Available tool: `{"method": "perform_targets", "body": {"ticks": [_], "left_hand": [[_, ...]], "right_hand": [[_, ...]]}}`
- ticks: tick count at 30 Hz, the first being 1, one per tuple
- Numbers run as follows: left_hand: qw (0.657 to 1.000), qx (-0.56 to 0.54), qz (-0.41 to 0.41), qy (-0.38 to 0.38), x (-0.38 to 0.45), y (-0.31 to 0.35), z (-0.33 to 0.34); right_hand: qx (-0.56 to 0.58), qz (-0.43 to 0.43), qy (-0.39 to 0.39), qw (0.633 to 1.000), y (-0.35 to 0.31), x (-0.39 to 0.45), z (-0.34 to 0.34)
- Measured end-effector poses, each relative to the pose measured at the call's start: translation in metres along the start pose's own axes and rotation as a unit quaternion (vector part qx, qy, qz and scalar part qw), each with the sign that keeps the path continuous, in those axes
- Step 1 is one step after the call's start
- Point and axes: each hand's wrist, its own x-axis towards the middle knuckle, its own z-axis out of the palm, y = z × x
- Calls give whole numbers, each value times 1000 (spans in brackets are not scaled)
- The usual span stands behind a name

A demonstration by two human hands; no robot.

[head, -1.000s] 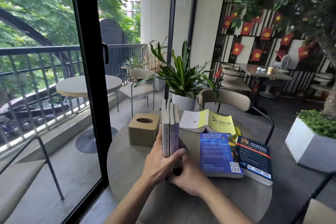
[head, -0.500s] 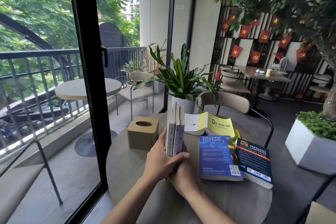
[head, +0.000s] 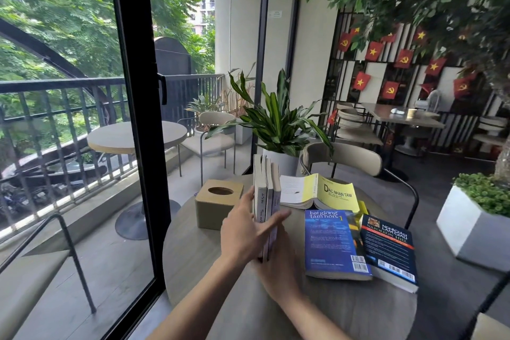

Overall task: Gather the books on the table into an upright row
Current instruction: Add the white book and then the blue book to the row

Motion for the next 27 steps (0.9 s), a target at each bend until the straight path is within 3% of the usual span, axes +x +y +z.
{"method": "perform_targets", "body": {"ticks": [4,10,17,22,27], "left_hand": [[997,-20,21,66,21,37,-10],[992,59,-5,113,29,49,-4],[994,84,-9,75,19,26,9],[996,73,-34,49,-7,0,22],[997,65,-34,40,-28,-29,38]], "right_hand": [[-17,-6,28,999,2,-1,3],[-21,-7,46,999,6,-3,4],[-23,-4,7,1000,9,1,3],[50,4,-53,997,25,-1,-24],[-85,1,107,991,55,10,-75]]}}
